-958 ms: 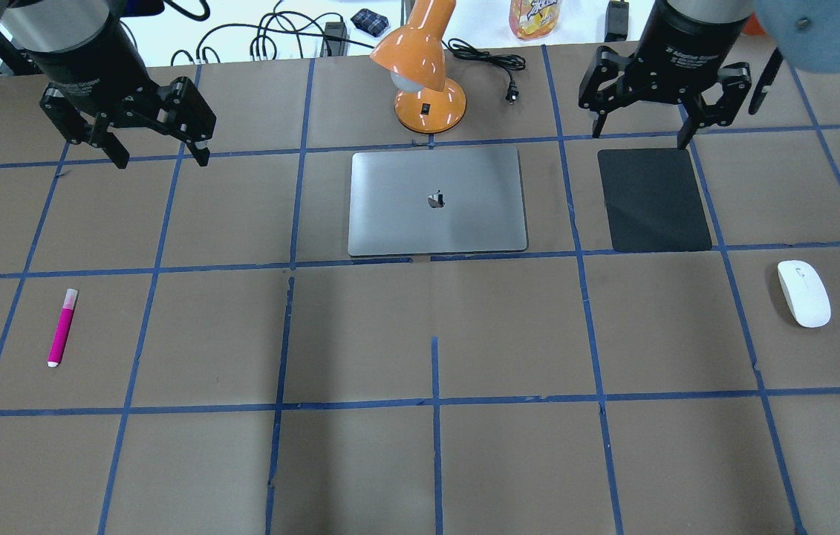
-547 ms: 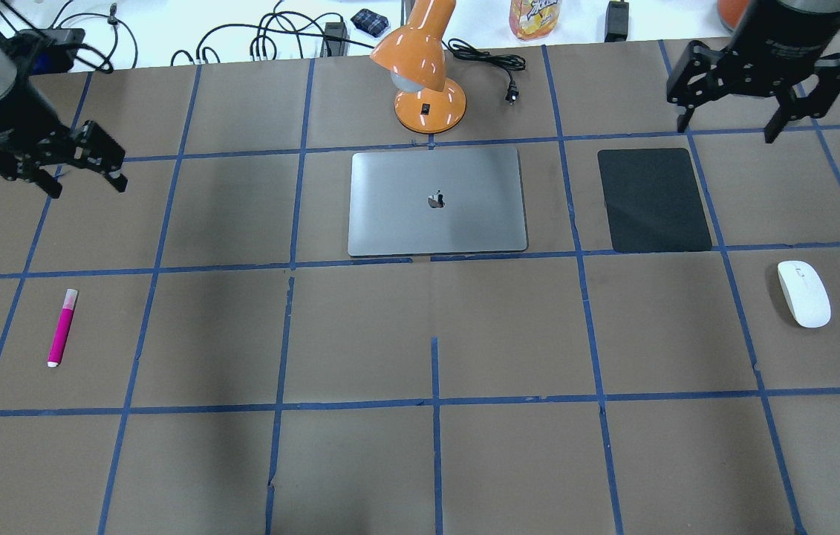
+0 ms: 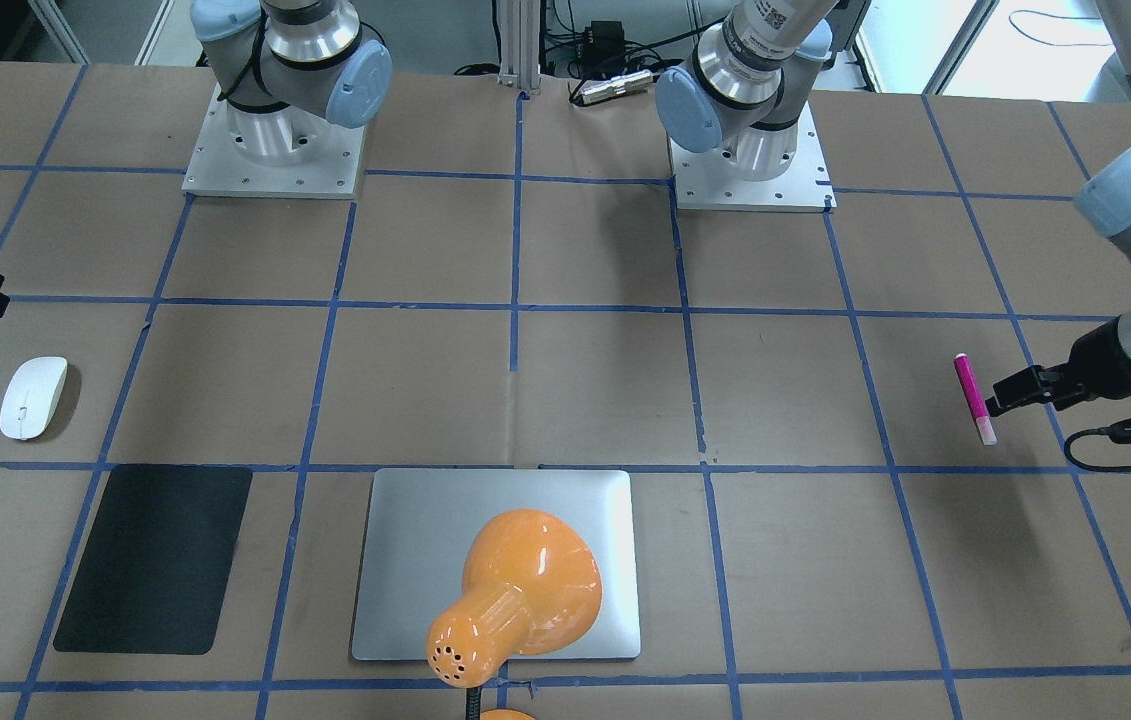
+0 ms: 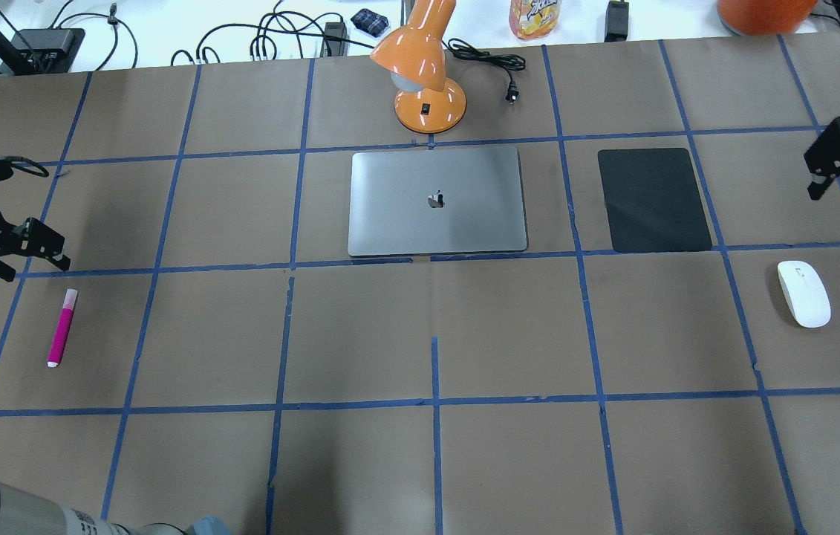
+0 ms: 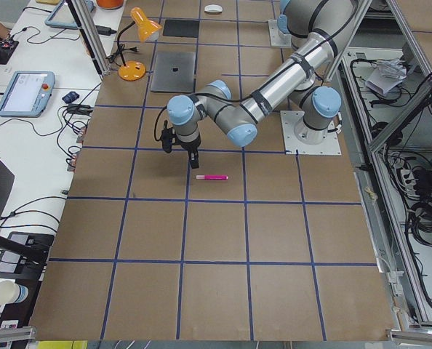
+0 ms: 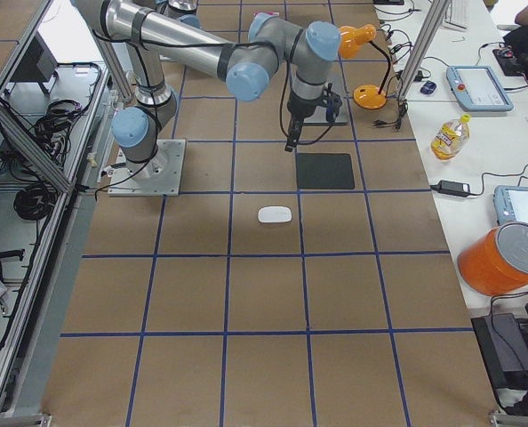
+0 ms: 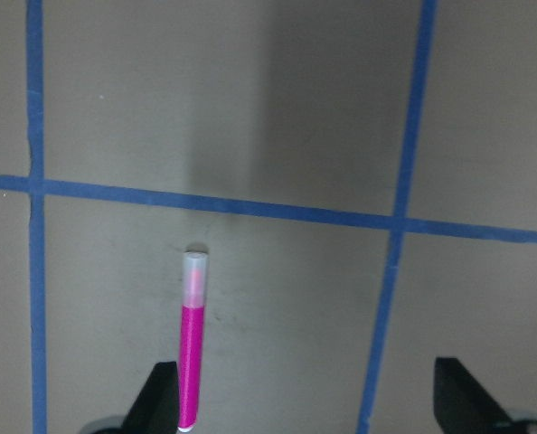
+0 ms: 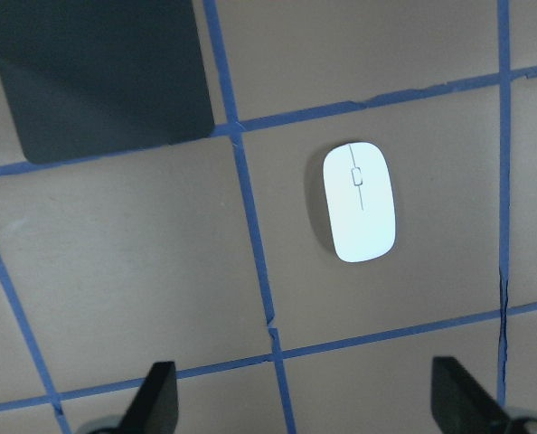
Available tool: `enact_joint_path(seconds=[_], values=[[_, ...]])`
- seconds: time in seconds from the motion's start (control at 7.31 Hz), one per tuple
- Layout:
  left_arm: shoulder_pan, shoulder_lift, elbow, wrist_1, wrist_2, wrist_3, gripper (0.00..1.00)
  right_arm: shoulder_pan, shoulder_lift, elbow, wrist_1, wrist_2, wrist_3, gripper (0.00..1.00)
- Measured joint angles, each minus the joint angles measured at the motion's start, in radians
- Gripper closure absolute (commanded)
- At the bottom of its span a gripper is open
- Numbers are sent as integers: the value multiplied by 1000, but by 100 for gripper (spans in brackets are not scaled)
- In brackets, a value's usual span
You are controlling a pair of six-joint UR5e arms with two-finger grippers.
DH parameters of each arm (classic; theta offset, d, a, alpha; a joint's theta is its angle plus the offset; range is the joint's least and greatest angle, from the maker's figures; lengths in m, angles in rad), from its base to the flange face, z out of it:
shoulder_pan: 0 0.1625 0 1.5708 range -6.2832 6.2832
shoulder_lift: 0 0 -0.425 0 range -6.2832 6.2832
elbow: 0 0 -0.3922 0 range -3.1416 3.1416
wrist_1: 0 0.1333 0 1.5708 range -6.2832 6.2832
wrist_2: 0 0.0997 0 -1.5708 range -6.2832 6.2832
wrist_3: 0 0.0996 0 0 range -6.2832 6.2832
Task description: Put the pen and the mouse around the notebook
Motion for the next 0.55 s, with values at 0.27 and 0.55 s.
enact_joint_path(seconds=[0.27,0.55], values=[[38,-33,-136,261,24,100,7,-87,17,172,-255,3,-145,0],[45,-36,-200,338,28,116,58,-126,58,290,-458,29,-200,0]])
